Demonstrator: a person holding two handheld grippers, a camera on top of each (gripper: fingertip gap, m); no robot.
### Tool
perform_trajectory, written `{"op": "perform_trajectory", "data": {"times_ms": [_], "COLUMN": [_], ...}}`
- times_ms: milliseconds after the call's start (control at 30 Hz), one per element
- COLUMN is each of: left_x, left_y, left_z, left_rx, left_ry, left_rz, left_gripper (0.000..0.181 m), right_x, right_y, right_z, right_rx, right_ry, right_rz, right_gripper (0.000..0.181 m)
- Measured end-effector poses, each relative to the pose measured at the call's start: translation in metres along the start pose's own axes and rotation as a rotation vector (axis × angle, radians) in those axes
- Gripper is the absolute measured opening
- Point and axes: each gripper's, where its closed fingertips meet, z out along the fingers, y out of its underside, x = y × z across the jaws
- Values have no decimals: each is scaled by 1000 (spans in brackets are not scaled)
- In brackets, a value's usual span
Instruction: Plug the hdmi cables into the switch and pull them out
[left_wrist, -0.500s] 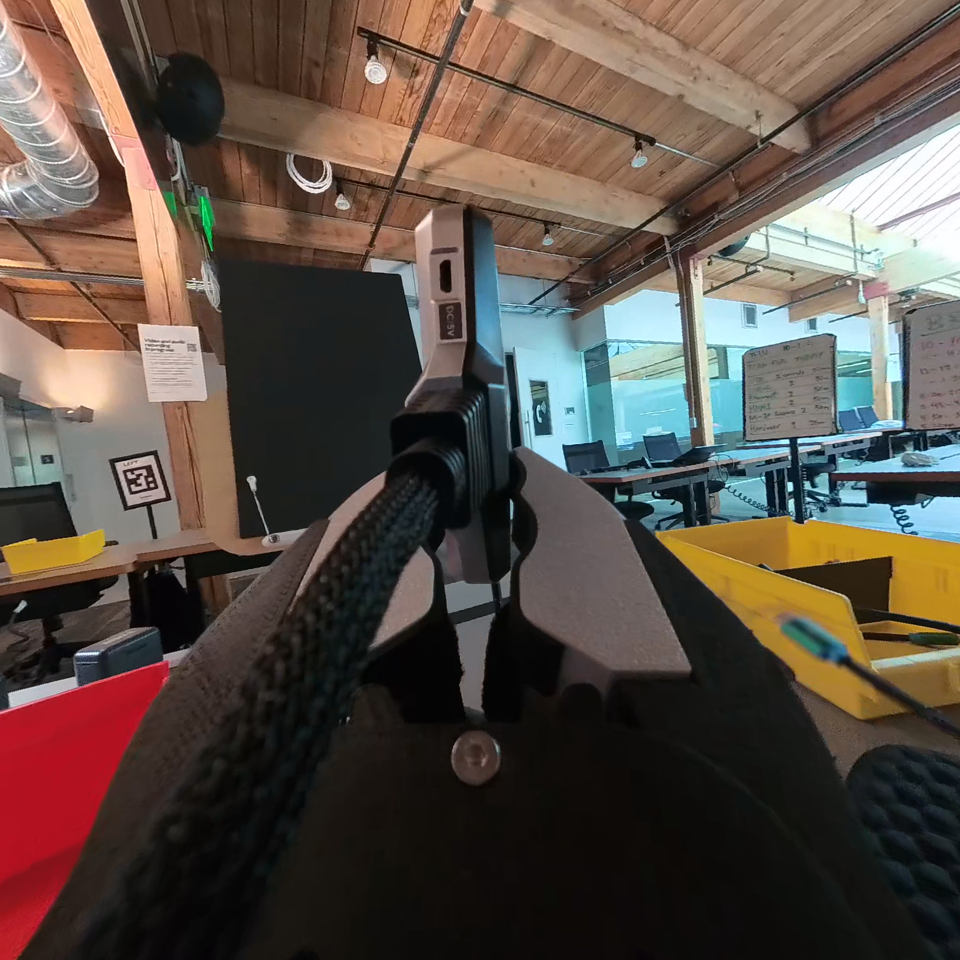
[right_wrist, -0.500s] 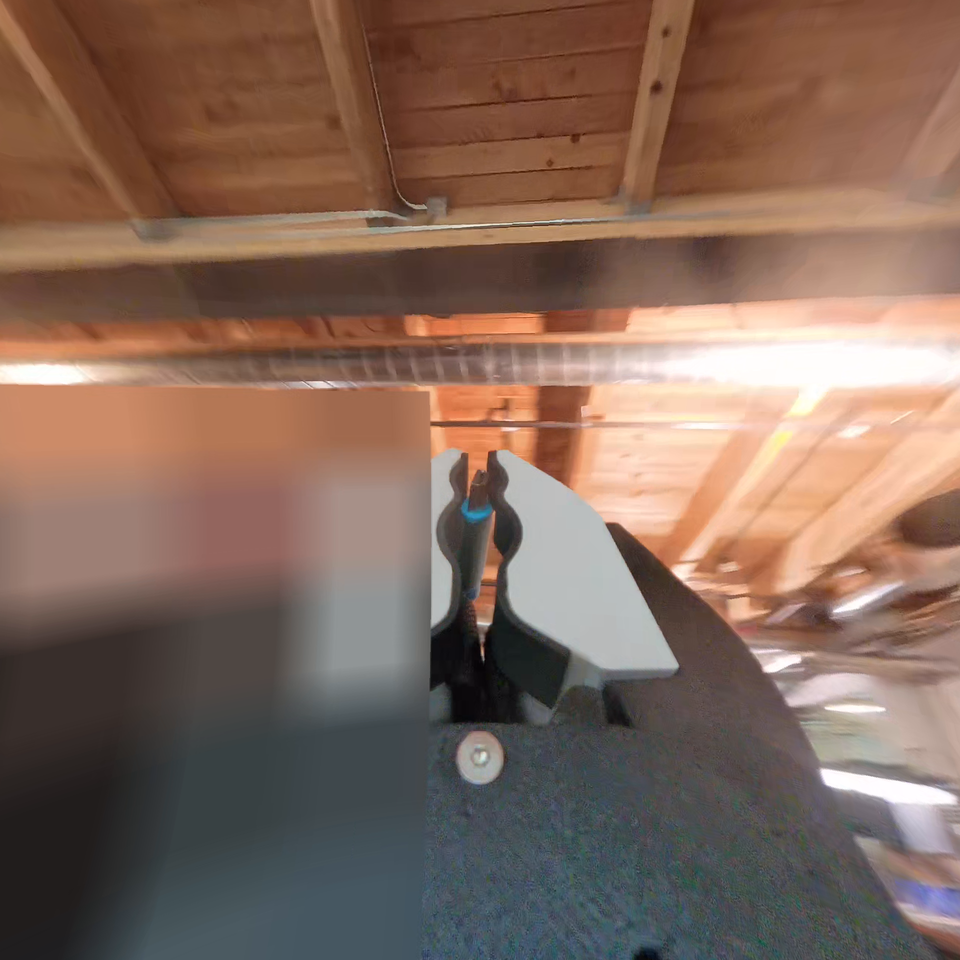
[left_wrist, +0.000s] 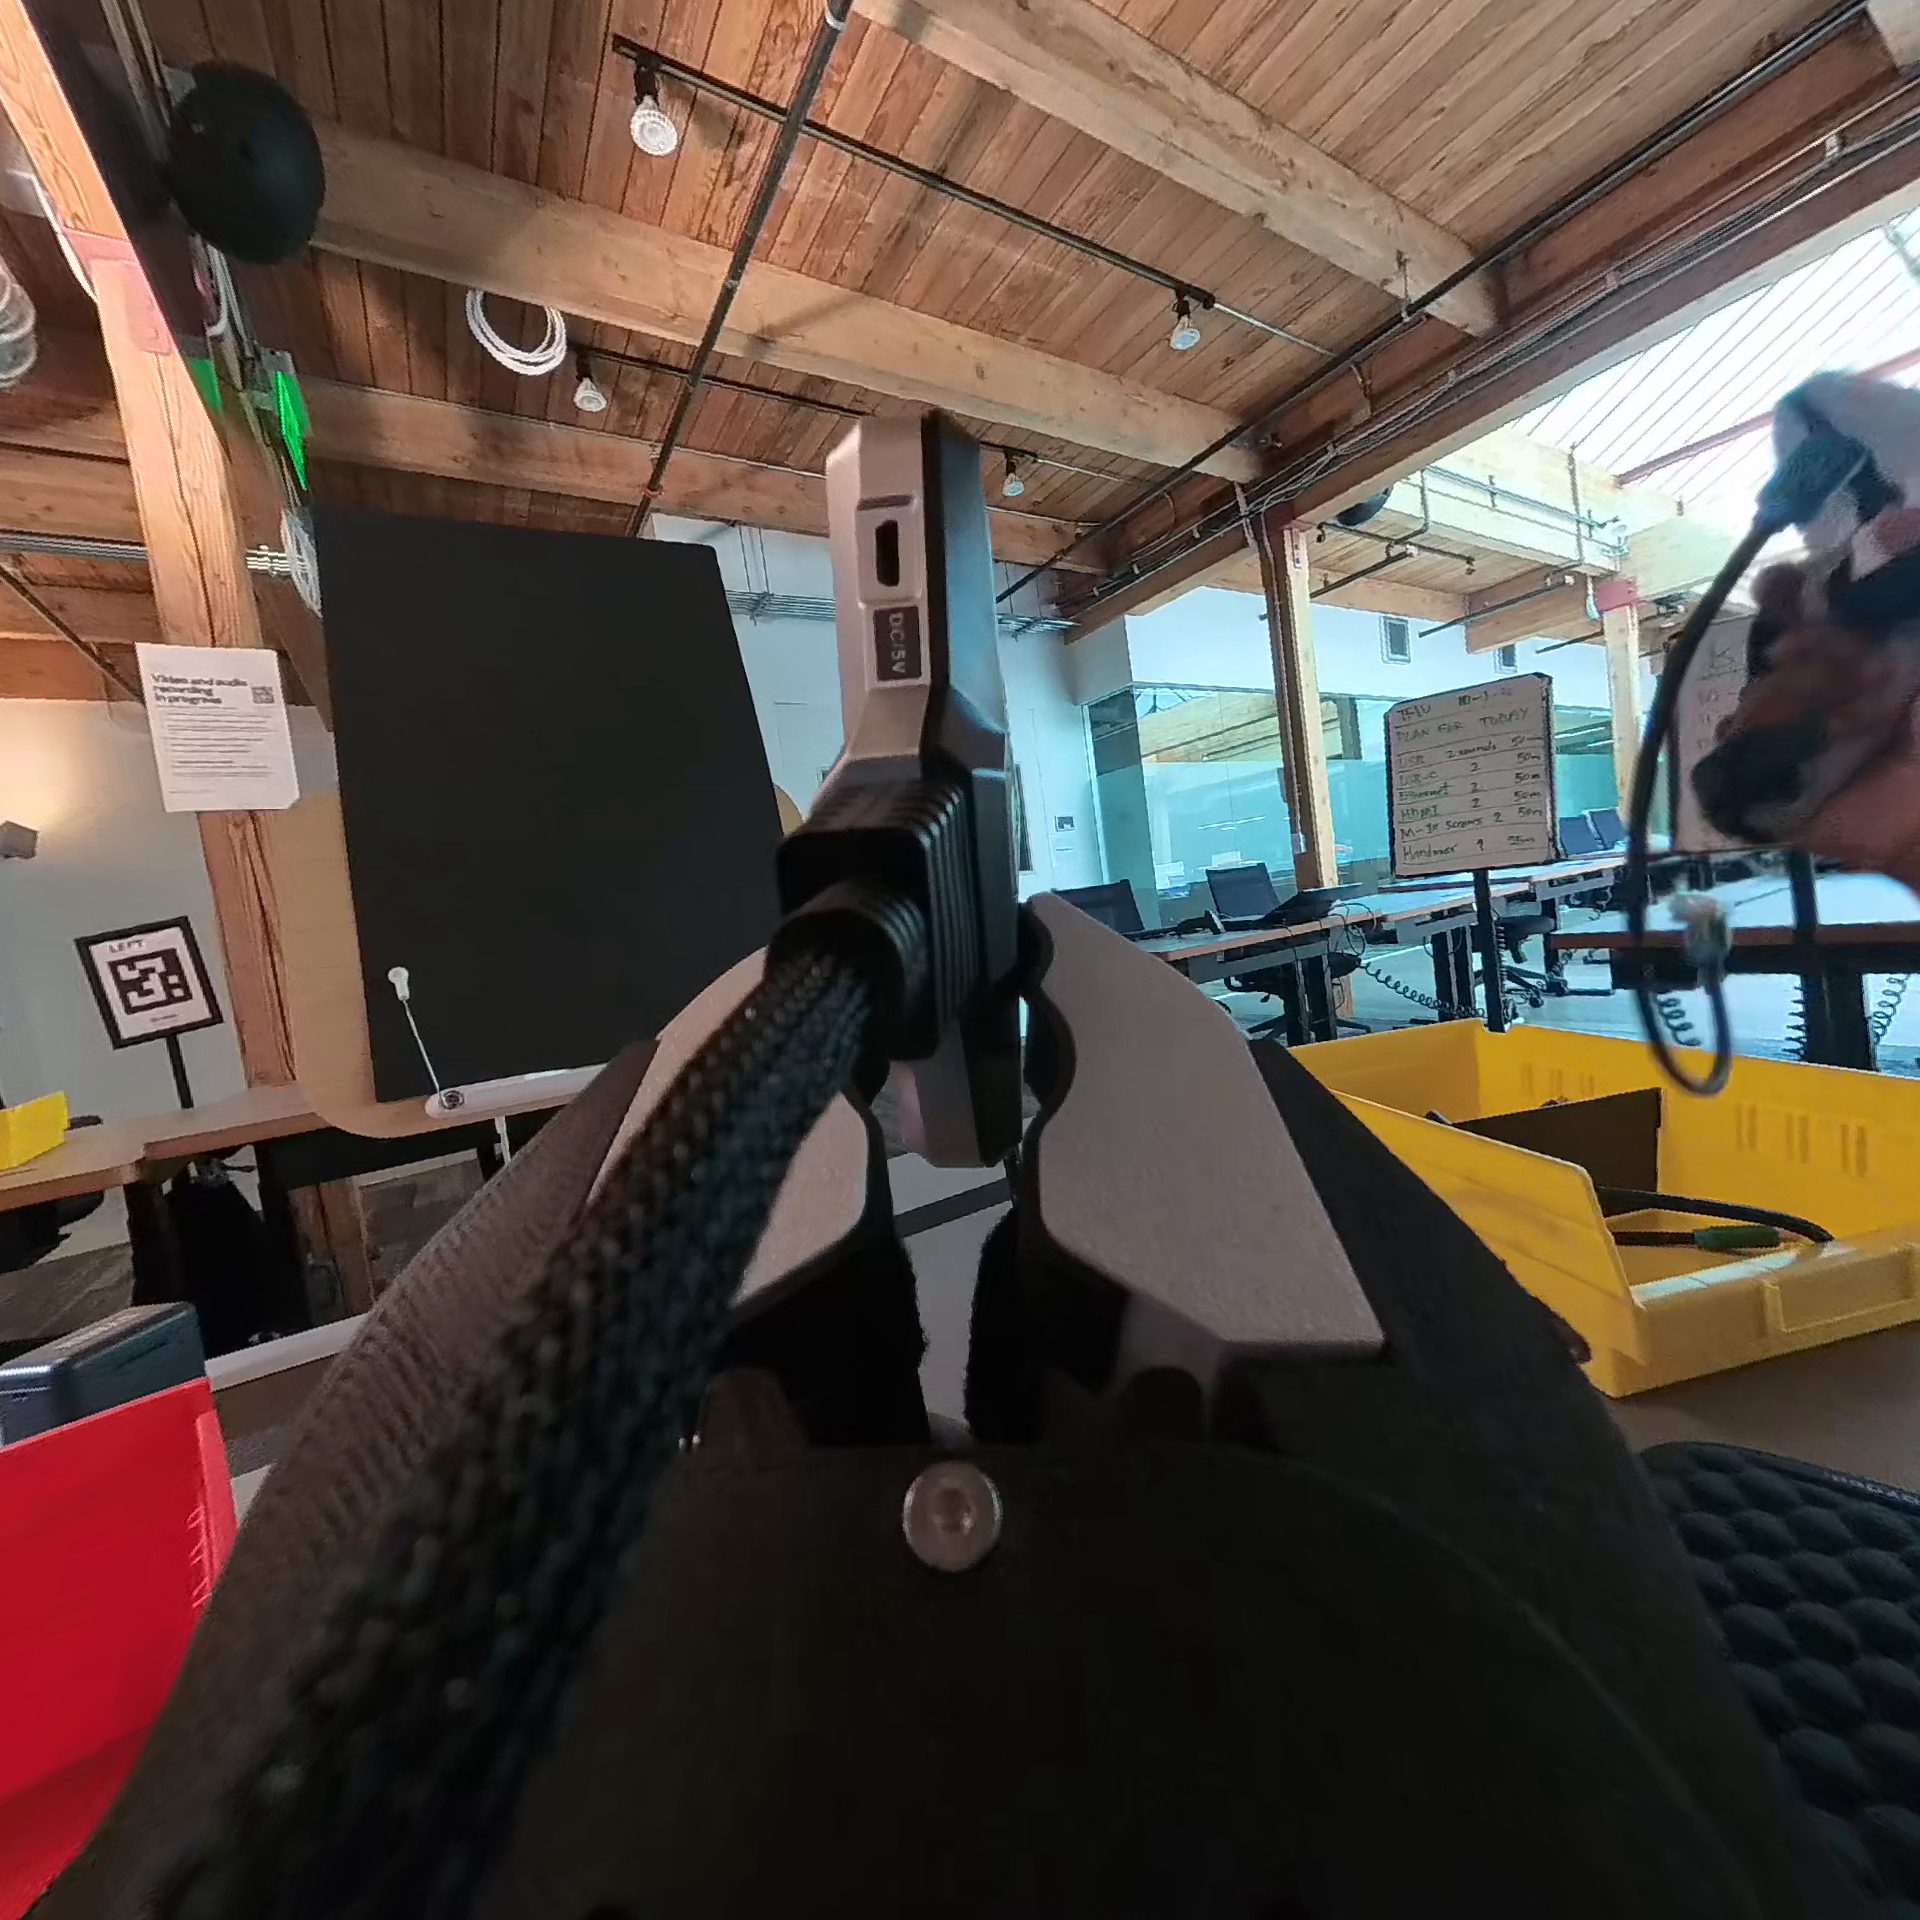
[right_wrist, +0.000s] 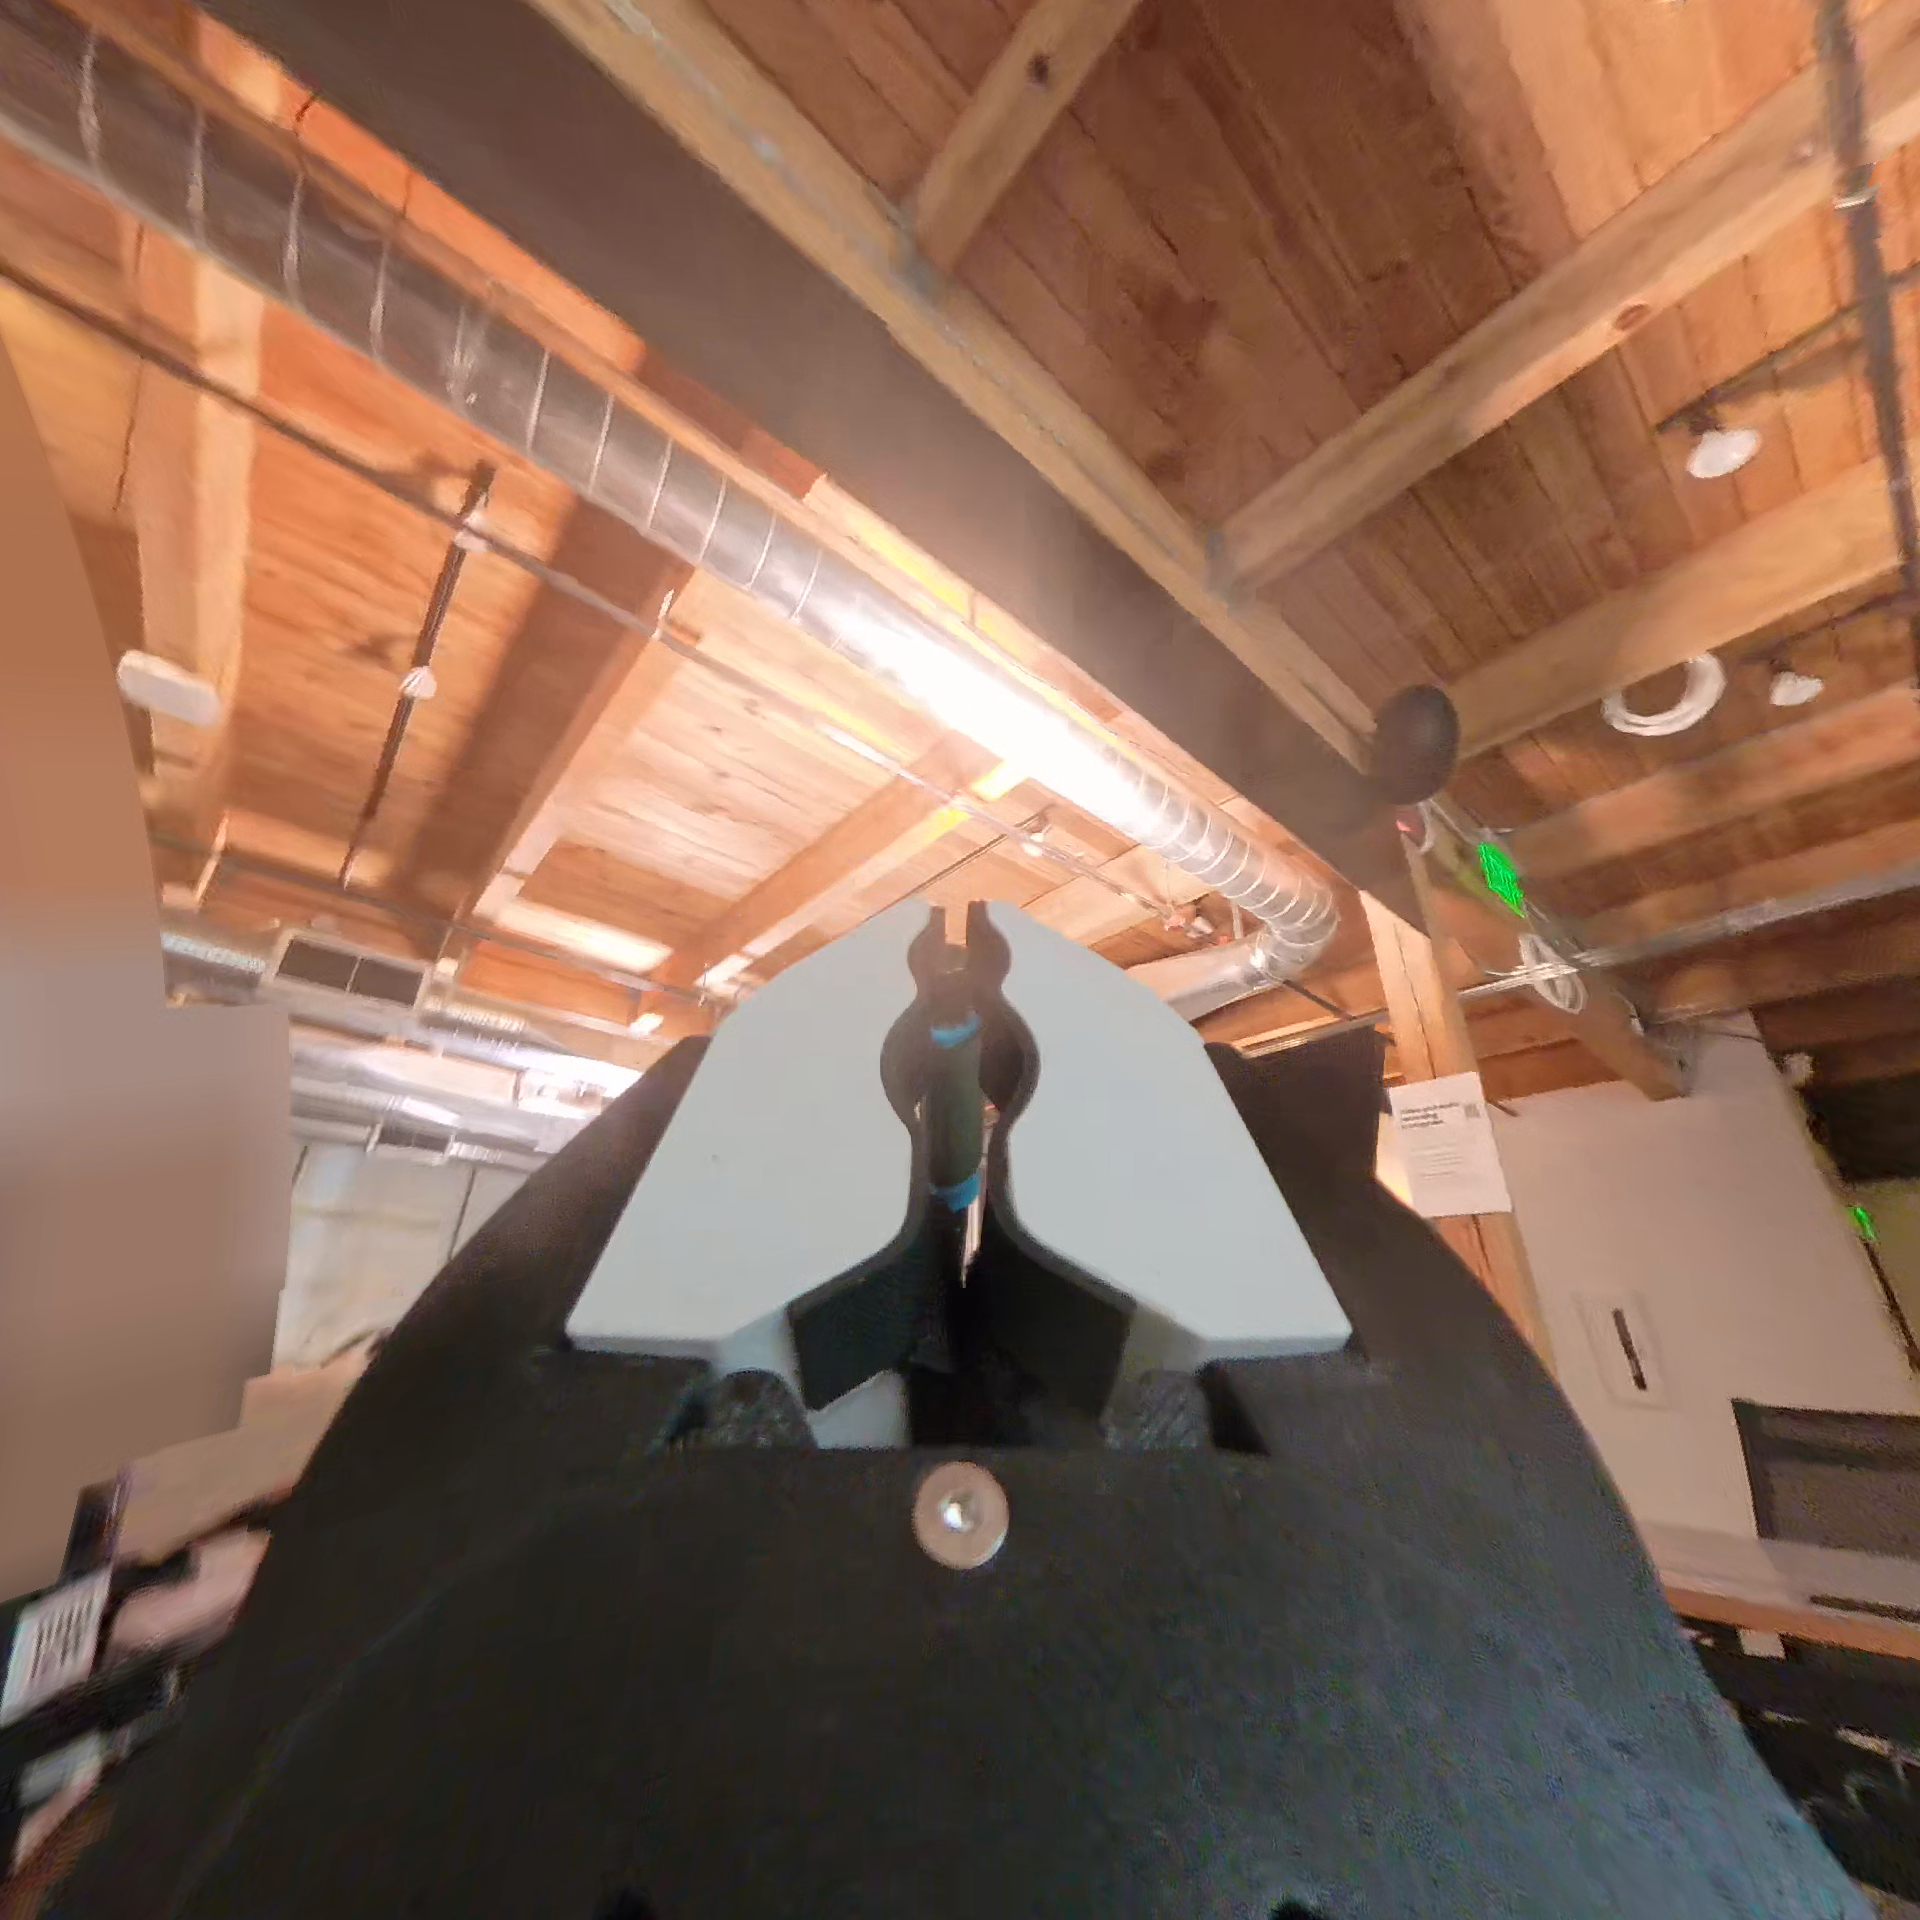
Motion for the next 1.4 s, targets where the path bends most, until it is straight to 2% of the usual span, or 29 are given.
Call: {"op": "perform_trajectory", "data": {"times_ms": [200, 267, 333, 367, 433, 567, 633, 733, 800, 867, 933, 1000, 1033, 1067, 1133, 1200, 1300, 1400], "left_x": [2, 1, 1, 1, 2, 7, 8, 10, 11, 13, 14, 15, 15, 15, 14, 15, 15, 16], "left_y": [-1, -1, -2, -2, -1, 0, 0, 0, 1, 2, 3, 3, 3, 3, 2, -2, -12, -24], "left_z": [0, 0, -1, -1, -1, 0, 0, 0, 0, 0, 0, 1, 1, 1, 1, 0, -2, -6], "left_rx": [5, 5, 6, 6, 3, -2, -2, -3, -8, -14, -17, -20, -22, -22, -19, -9, 18, 48], "left_ry": [8, 9, 14, 17, 26, 42, 47, 53, 60, 70, 83, 102, 112, 122, 144, 174, 222, 274], "left_rz": [7, 5, -3, -10, -16, -12, -14, -25, -33, -39, -56, -100, -131, -164, -227, -293, -403, -464], "left_gripper": [20, 20, 20, 20, 20, 20, 20, 20, 20, 20, 20, 21, 20, 20, 21, 20, 20, 21], "right_x": [39, 51, 66, 75, 82, 90, 101, 96, 88, 92, 95, 96, 93, 88, 71, 39, -40, -103], "right_y": [43, 69, 102, 112, 122, 118, 113, 116, 125, 127, 124, 124, 125, 125, 123, 119, 114, 119], "right_z": [-29, -42, -72, -88, -117, -162, -198, -253, -272, -281, -281, -261, -243, -222, -172, -117, -50, -21], "right_rx": [-141, -354, -696, -846, -1115, -1411, -1612, -1920, -2022, -2058, -2065, -1962, -1874, -1769, -1540, -1260, -833, -661], "right_ry": [16, 86, 177, 229, 283, 410, 525, 578, 543, 583, 609, 569, 522, 471, 357, 204, -105, -290], "right_rz": [-55, -145, -268, -323, -312, -349, -396, -311, -210, -190, -201, -257, -271, -290, -345, -389, -306, -124], "right_gripper": [4, 4, 5, 5, 5, 0, 0, 0, 0, 2, 9, 15, 19, 34, 52, 71, 90, 99]}}
